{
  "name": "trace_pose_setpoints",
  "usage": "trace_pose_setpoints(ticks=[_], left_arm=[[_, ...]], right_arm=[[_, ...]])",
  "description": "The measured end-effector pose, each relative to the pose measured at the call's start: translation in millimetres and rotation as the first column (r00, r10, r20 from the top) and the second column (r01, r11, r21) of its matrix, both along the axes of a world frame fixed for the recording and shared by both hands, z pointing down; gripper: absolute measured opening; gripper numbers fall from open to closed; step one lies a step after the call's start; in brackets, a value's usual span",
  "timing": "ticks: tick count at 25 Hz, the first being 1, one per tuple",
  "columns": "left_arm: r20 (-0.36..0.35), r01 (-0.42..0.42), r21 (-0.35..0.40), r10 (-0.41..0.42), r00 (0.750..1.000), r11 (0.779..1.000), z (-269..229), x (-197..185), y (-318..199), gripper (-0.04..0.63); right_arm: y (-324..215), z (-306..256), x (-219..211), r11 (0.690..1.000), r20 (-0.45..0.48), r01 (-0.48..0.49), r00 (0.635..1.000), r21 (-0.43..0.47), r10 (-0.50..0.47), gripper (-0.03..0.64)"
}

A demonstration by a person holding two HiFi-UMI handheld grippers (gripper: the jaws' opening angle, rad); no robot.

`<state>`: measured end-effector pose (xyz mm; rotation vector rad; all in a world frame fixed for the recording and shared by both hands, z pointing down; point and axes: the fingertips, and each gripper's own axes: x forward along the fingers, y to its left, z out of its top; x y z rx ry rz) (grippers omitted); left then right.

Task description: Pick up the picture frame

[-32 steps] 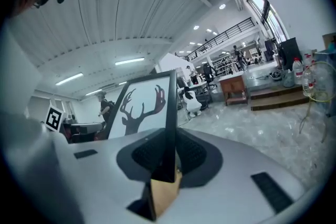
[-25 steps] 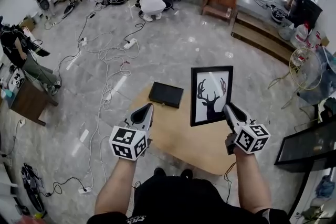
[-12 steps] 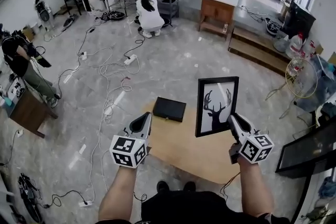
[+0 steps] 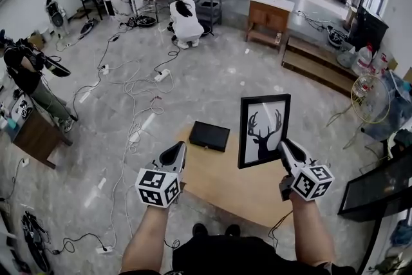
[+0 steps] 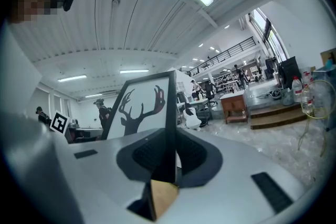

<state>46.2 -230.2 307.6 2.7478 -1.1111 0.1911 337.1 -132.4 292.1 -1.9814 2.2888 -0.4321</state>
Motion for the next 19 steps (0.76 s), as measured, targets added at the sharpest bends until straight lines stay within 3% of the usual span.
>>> trace_pose_setpoints(ticks=[19], left_arm=[[0.002, -0.011, -0.012, 0.011, 1.0, 1.0, 0.5, 4.9, -1.0, 0.008]], right_arm=[[-0.4, -0.9, -1.2, 1.0, 0.004, -0.001, 1.0, 0.0, 0.001, 0.07]])
